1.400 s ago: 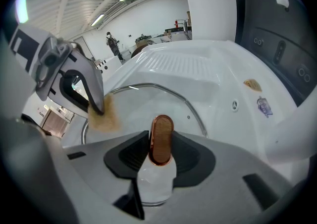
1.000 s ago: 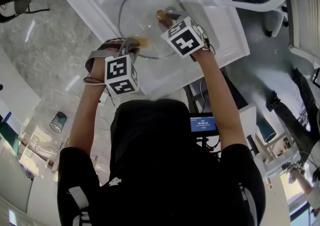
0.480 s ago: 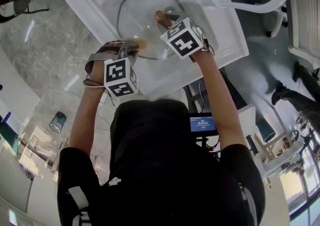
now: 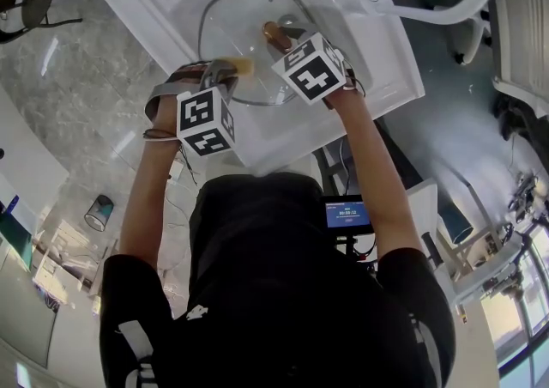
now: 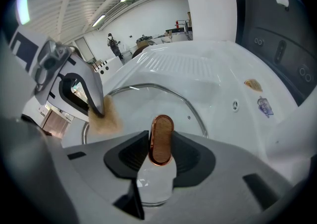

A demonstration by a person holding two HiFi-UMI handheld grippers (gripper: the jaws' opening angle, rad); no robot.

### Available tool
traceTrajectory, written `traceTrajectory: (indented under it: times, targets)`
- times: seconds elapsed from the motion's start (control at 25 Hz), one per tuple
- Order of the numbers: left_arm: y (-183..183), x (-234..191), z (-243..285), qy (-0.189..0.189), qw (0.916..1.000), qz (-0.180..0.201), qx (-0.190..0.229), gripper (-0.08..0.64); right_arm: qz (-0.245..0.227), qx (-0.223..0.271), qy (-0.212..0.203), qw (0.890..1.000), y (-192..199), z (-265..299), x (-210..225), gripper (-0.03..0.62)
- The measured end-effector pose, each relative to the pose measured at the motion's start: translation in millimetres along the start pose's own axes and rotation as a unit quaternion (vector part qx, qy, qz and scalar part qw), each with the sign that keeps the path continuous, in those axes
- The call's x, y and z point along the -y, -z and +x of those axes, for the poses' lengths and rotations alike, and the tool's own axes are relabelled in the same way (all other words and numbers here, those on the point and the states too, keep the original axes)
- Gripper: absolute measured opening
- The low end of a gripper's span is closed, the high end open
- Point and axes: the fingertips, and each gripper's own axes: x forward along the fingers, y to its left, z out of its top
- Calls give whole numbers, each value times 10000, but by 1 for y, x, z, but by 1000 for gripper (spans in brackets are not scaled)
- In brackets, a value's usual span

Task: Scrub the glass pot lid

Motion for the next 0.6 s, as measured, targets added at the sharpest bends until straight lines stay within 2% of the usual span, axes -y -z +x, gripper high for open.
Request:
traceTrajectory:
  times: [0.6]
  targets:
    - [-2, -37, 10, -240, 9997, -85, 11, 20, -4, 28, -18, 10000, 0, -1, -1, 126]
